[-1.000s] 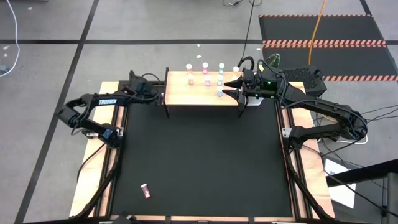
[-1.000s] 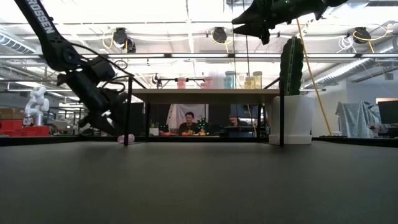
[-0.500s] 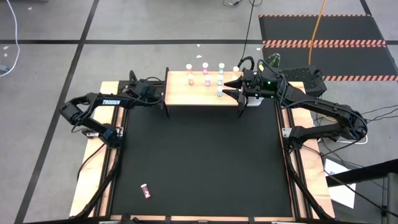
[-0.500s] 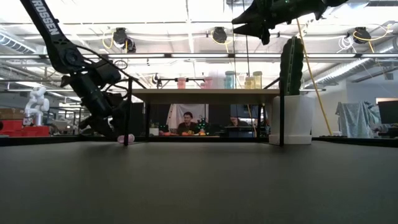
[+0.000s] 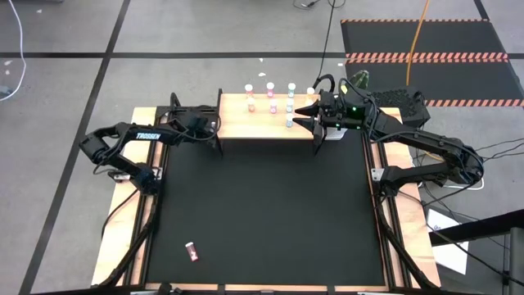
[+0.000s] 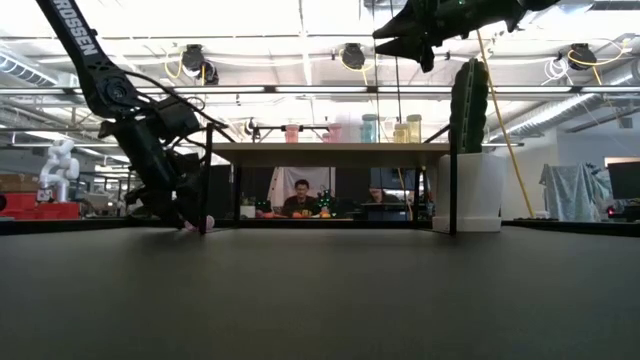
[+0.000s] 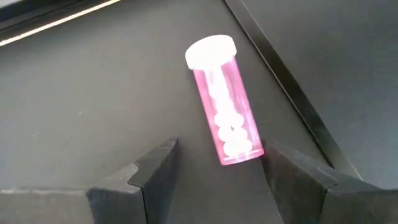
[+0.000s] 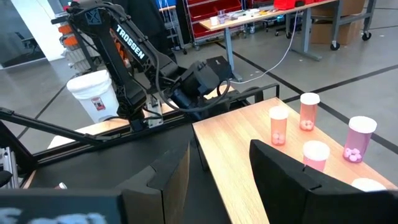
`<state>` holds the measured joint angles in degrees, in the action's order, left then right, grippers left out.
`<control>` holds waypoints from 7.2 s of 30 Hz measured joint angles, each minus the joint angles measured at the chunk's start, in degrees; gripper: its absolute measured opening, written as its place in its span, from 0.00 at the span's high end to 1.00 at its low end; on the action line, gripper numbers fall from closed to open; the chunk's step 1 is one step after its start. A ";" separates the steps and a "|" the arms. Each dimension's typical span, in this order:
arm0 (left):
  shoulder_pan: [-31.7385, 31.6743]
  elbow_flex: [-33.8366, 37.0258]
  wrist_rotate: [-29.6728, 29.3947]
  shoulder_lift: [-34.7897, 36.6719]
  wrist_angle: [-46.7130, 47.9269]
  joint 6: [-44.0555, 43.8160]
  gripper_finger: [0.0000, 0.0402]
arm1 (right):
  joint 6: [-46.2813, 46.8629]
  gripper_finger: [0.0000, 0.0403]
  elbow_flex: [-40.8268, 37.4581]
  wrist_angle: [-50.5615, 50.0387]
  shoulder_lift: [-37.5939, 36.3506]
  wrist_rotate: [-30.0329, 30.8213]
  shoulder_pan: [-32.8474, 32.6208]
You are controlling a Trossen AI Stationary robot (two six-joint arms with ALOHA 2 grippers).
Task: Pick and place medicine bottles onto shelf by color
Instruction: Put the purple pill bottle on the shelf aligned with the other purple pill bottles
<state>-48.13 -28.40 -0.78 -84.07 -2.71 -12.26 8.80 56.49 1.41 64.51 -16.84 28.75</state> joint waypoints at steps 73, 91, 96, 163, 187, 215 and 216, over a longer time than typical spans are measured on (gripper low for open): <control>42.97 0.00 5.42 52.93 -2.36 -17.41 0.72 | -4.53 0.44 20.74 0.36 15.69 -2.71 -17.82; 45.28 0.00 10.75 46.02 -13.49 -2.67 0.73 | 1.69 0.43 47.11 0.59 40.81 -11.74 -21.77; 45.28 0.00 10.41 43.13 -15.03 -1.87 0.74 | 3.60 0.43 45.88 0.94 40.62 -11.86 -21.75; 47.05 -0.07 8.46 39.71 -18.00 -0.28 0.72 | -0.48 0.75 45.07 -0.50 40.68 -8.90 -21.22; 46.76 -0.07 2.97 39.71 -15.14 -14.82 0.57 | -2.08 0.73 45.07 -2.57 40.68 -8.26 -19.10; 45.52 -0.04 -0.94 39.71 -0.56 -21.22 0.24 | -18.60 0.72 17.23 -5.39 26.86 3.06 -0.95; 45.54 -0.04 -0.94 39.71 -0.40 -21.30 0.25 | -18.80 0.72 15.80 -4.22 26.63 4.30 -0.96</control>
<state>-2.59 -28.45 -1.72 -44.36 -3.11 -33.55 -10.00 72.29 -2.81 91.14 -12.54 27.79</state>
